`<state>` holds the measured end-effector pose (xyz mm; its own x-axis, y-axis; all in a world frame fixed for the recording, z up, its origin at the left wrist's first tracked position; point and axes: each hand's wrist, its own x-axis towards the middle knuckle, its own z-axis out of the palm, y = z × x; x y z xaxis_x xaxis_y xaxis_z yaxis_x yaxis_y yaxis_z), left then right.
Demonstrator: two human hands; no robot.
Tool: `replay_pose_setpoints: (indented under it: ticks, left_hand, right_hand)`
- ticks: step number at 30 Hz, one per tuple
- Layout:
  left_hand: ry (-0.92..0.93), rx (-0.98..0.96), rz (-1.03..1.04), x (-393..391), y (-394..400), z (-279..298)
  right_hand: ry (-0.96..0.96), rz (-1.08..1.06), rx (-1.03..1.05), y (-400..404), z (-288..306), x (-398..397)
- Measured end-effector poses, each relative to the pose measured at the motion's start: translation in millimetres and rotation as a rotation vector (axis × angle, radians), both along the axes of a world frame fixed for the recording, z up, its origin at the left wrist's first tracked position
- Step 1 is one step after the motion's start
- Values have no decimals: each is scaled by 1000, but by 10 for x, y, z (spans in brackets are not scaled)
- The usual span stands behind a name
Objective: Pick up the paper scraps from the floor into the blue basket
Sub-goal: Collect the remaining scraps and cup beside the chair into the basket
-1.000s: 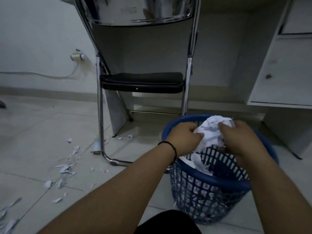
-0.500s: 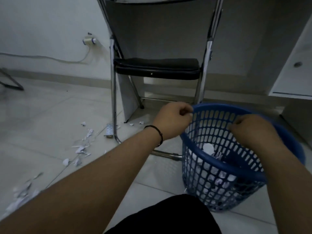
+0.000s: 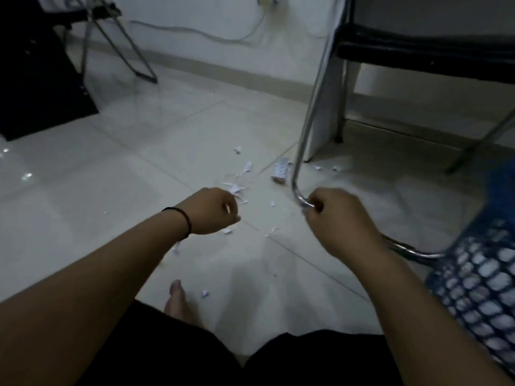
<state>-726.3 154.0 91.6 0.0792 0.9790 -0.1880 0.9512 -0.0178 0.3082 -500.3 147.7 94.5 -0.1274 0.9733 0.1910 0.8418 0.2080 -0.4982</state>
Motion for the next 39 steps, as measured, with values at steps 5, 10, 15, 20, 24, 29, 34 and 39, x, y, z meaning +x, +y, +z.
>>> replay_pose_setpoints:
  ticks: [5,10,15,20,24,29,34,39]
  left_hand:
    - [161,-266,108,-1029,-25,-356]
    - [127,-260,148,-1701,-105,-763]
    - [73,-66,202,-2014,-307,-1345]
    - [205,73,107,-2078,-348,-1753]
    - [141,180,55,-2066,-340,-1860]
    - [-97,270,179,-1993,-465,-1982]
    - [-381,462,506,-2033,-486,-2041]
    - [-414,531,646,-2216,-309,-2043]
  right_hand:
    - [-27,286,-368,43,-903,-991]
    - [-127,493,-563,-109,-1588,-1564]
    - [-258,544,-526,-132,-1881,-1700]
    - [-285,615,-502,-49,-1977,-1795]
    - [-162,547,-382,94,-1904,-1948]
    - [39,460,-327,384,-1845,-2288]
    - [-46,407,-279,624,-2027,-2623]
    - [-73,295,-157,615,-2201,-2928]
